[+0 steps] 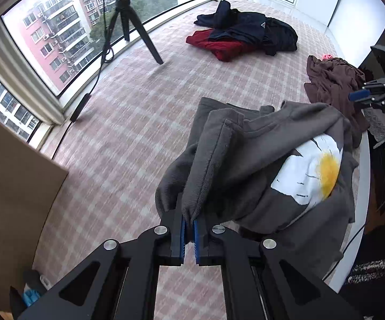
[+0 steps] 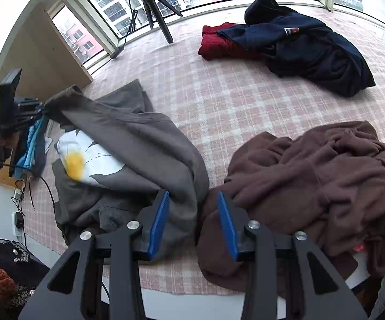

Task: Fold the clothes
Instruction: 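Lift the sweatshirt high with both grippers and shake it out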

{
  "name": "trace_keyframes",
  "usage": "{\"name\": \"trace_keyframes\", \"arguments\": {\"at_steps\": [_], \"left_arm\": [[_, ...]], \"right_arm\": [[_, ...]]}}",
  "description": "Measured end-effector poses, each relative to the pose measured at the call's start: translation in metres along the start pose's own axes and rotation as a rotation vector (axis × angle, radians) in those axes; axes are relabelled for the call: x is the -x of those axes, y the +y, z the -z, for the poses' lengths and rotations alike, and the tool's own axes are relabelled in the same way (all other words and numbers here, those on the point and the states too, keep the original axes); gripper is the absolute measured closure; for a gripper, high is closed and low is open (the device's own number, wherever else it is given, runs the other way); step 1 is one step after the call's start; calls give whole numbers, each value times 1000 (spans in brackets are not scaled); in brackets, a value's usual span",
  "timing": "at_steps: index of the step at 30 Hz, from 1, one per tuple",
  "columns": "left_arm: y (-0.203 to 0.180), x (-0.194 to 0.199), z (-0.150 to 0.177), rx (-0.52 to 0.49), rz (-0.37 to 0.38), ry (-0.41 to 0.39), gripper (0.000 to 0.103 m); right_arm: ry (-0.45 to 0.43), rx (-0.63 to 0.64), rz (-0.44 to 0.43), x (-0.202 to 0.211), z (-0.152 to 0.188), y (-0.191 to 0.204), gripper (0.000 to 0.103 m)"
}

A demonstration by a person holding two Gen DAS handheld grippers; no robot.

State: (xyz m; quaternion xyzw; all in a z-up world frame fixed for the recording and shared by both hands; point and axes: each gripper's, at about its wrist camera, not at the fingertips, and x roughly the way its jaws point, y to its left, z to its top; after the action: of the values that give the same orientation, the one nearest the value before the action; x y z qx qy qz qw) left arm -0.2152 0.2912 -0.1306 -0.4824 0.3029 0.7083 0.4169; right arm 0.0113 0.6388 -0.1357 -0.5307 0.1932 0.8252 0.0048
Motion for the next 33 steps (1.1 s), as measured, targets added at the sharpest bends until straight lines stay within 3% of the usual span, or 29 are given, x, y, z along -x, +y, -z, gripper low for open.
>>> {"name": "trace_keyframes", "arguments": {"at_steps": [5, 10, 14, 17, 18, 19, 20, 21, 26, 30, 33], "left_arm": [[19, -5, 41, 145, 1, 24, 98], [20, -22, 47, 194, -22, 30, 98], [24, -23, 48, 228, -25, 15, 98], [22, -20, 51, 234, -32, 6, 98], [21, -19, 51, 233, -42, 1, 98], [20, -18, 50, 234, -52, -6, 98], [19, -15, 50, 241, -65, -20, 98], [18, -9, 49, 249, -77, -37, 98], [8, 59, 35, 238, -204, -185, 99], [6, 167, 20, 258, -331, -358, 99], [-7, 261, 17, 247, -492, -494, 99]], "right_arm": [[32, 58, -72, -42, -46, 6, 62], [145, 117, -82, -101, -81, 10, 58], [262, 218, -101, -135, -72, 24, 58], [253, 322, -56, -135, -55, 41, 58], [259, 325, -48, -135, -50, 43, 64], [256, 319, -40, -133, -46, 45, 76], [247, 304, -30, -129, -43, 46, 97], [232, 279, -21, -124, -42, 47, 97], [-28, 235, -7, -25, -70, 68, 98], [-312, 321, 11, 94, -105, 121, 99], [-524, 421, 54, 184, -117, 172, 99]]}}
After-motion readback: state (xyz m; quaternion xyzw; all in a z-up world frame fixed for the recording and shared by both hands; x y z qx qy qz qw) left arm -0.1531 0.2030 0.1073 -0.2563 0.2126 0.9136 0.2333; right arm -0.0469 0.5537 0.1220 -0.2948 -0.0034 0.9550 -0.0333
